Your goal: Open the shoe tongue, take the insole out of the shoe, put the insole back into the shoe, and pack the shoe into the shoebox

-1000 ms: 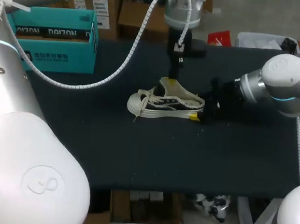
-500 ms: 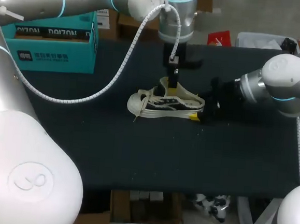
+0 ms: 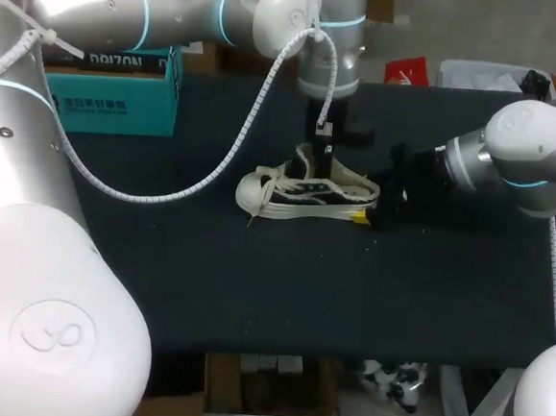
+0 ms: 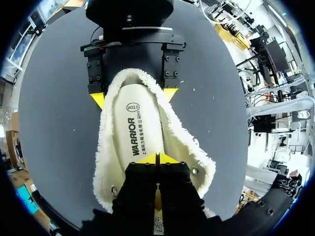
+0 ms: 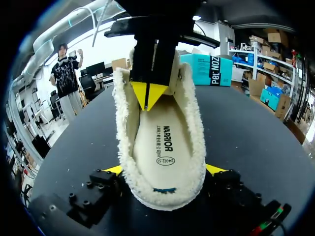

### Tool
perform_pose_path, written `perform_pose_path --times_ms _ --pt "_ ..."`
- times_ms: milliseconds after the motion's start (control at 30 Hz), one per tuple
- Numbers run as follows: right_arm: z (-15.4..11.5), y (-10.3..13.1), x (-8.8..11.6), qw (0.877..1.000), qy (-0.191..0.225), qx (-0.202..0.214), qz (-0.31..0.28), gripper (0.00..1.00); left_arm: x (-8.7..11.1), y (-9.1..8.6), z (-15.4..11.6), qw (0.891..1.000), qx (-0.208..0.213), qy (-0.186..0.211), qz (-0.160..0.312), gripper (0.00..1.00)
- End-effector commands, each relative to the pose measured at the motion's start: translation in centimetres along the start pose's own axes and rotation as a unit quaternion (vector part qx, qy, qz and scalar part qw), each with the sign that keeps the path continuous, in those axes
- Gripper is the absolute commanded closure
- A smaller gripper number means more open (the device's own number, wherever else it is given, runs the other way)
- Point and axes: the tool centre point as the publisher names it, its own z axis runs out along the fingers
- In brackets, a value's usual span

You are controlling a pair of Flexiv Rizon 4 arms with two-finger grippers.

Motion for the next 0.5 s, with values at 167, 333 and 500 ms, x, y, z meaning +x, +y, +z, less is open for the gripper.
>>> perform_pose_path --times_ms 167,333,500 --pt "0.4 -0.3 -0.2 1.0 0.0 -0.001 0.0 1.0 0.9 0.5 1.5 1.0 -0.002 0.012 0.003 1.0" --pt "0.4 -0.3 -0.2 1.0 0.0 -0.001 0.0 1.0 2.2 0.7 1.8 1.0 -0.01 -0.001 0.009 1.0" --pt "0.4 -0.3 -0.2 1.0 0.0 -0.001 0.0 1.0 2.2 0.4 2.9 0.999 -0.03 -0.013 -0.004 1.0"
